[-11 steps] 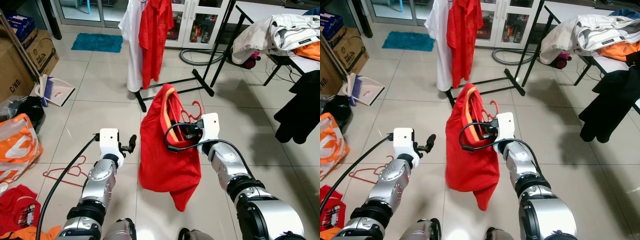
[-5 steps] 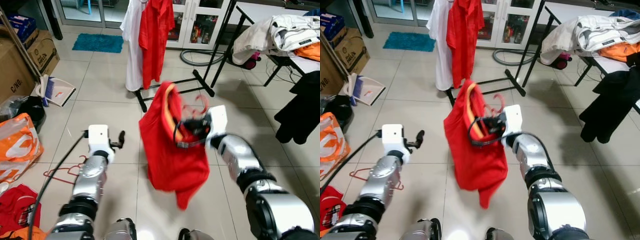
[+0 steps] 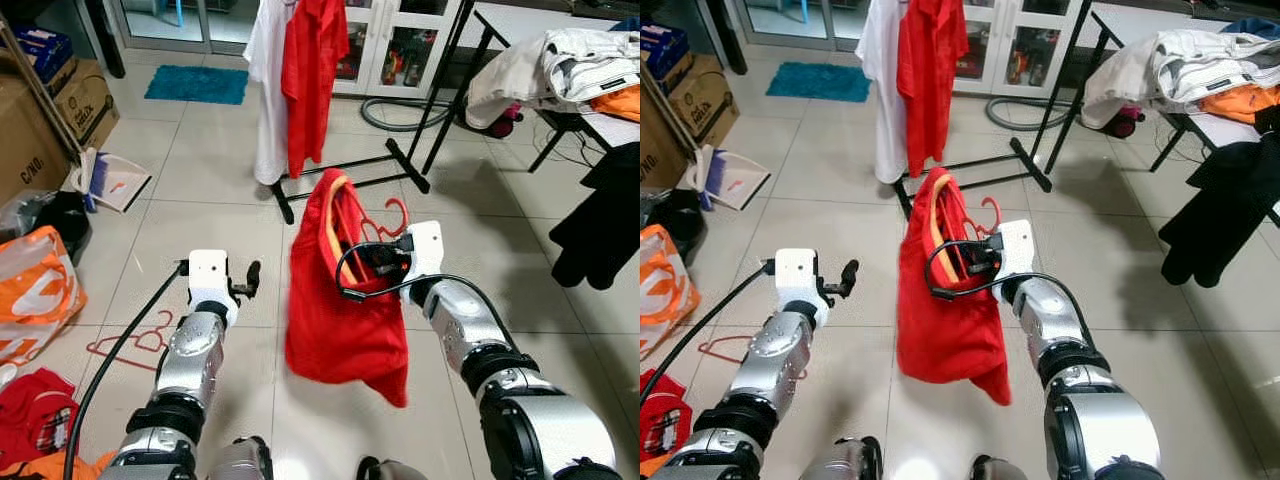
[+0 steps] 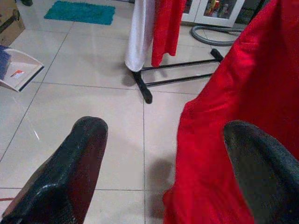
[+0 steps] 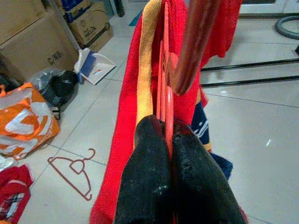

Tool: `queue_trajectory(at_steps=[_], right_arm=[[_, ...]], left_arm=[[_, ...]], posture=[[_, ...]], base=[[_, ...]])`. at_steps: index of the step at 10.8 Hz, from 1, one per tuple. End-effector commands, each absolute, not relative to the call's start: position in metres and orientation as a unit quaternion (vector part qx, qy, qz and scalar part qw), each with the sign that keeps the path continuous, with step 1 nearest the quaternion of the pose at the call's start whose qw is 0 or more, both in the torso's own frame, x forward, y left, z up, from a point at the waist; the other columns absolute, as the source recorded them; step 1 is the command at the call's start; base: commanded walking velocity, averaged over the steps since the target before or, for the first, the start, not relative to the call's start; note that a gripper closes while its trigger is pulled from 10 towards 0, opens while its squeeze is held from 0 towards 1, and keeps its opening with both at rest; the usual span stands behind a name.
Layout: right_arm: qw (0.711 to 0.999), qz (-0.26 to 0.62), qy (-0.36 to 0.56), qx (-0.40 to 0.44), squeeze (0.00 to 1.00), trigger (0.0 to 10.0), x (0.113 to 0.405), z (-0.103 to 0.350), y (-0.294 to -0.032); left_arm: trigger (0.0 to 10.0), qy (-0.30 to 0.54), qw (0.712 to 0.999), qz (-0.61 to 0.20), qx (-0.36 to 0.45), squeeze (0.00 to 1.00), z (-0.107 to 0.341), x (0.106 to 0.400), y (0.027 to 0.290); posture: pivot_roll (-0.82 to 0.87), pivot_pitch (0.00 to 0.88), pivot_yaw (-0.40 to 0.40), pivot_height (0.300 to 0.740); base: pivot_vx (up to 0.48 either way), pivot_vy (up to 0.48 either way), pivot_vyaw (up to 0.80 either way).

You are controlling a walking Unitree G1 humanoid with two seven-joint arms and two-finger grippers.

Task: Hang hanger

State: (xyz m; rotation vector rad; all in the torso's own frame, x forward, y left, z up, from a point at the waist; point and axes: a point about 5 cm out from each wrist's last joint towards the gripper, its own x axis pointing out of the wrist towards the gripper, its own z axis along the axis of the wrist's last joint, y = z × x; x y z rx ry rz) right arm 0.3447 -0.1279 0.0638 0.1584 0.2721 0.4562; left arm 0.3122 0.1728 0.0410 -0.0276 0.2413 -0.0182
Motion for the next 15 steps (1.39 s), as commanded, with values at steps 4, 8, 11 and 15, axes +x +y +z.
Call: queue_trajectory(at_steps=[4, 8, 11, 15], right_arm=[[0.963, 0.232, 0.074, 0.118, 0.00, 0.0, 0.364, 0.100, -0.116], [0.949, 0.282, 0.056, 0.131, 0.00, 0.0, 0.363, 0.109, -0.098], [0.944, 0.300, 0.050, 0.130, 0.00, 0.0, 0.362, 0.112, -0.089], [0.945, 0.306, 0.055, 0.098, 0.00, 0.0, 0.357, 0.105, -0.093]], left_arm=[[10.0, 0.124, 0.992, -0.002, -0.025, 0.00, 0.038, 0.311, 0.173], [10.0, 0.077, 0.992, -0.010, -0.102, 0.00, 0.073, 0.333, 0.163], [10.0, 0.096, 0.990, -0.024, -0.101, 0.00, 0.073, 0.337, 0.159], [10.0, 0.114, 0.991, -0.027, -0.057, 0.00, 0.059, 0.326, 0.158]], posture=[[0.03, 0.076, -0.093, 0.740], [0.02, 0.079, -0.094, 0.740], [0.02, 0.075, -0.084, 0.740], [0.01, 0.104, -0.099, 0.740]], base=[[0.000, 0.000, 0.00], [0.000, 0.000, 0.00], [0.000, 0.000, 0.00], [0.000, 0.000, 0.00]])
